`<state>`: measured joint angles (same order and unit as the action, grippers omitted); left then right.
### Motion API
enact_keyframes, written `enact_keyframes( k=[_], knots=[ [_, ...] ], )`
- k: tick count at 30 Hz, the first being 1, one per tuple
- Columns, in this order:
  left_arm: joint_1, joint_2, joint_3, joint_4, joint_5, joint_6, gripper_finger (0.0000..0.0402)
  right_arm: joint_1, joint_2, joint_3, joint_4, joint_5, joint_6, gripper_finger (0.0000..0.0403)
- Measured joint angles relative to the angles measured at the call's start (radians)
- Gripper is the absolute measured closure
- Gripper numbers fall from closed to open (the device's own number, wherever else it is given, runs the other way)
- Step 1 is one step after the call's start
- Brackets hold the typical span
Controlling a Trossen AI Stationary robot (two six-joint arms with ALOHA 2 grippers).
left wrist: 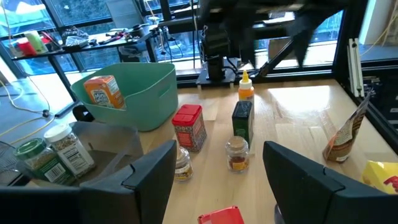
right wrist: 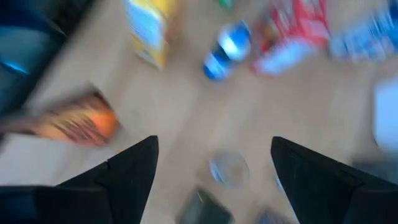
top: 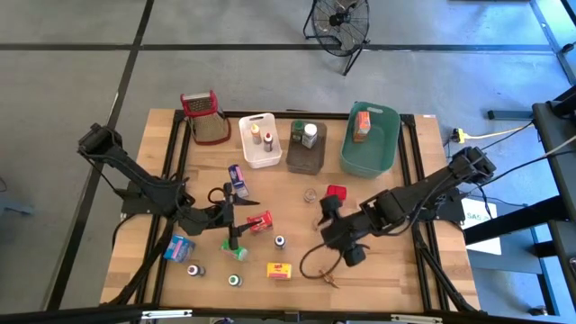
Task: Pick & Place Kitchen Items
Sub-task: Put the green cereal box into the green bin
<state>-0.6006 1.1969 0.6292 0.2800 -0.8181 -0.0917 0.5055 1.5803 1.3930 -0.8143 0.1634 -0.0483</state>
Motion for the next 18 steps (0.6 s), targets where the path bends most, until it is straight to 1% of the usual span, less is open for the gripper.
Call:
enact_keyframes(
  k=[3,6,15,18],
  knots=[
    [0.0,0.0,0.0,0.0,0.008,0.0,0.0166,0.015,0.0,0.0,0.114,-0.064,-0.038,0.0089],
    [0.0,0.0,0.0,-0.001,0.046,-0.003,0.0166,0.022,0.0,0.0,0.191,-0.092,-0.039,0.0089],
    [0.0,0.0,0.0,-0.001,0.193,-0.003,0.0166,0.026,0.0,0.0,0.262,-0.112,0.058,0.0089],
    [0.0,0.0,0.0,-0.001,0.236,-0.003,0.0166,0.03,0.0,0.0,0.27,-0.114,0.063,0.0089]
  ],
)
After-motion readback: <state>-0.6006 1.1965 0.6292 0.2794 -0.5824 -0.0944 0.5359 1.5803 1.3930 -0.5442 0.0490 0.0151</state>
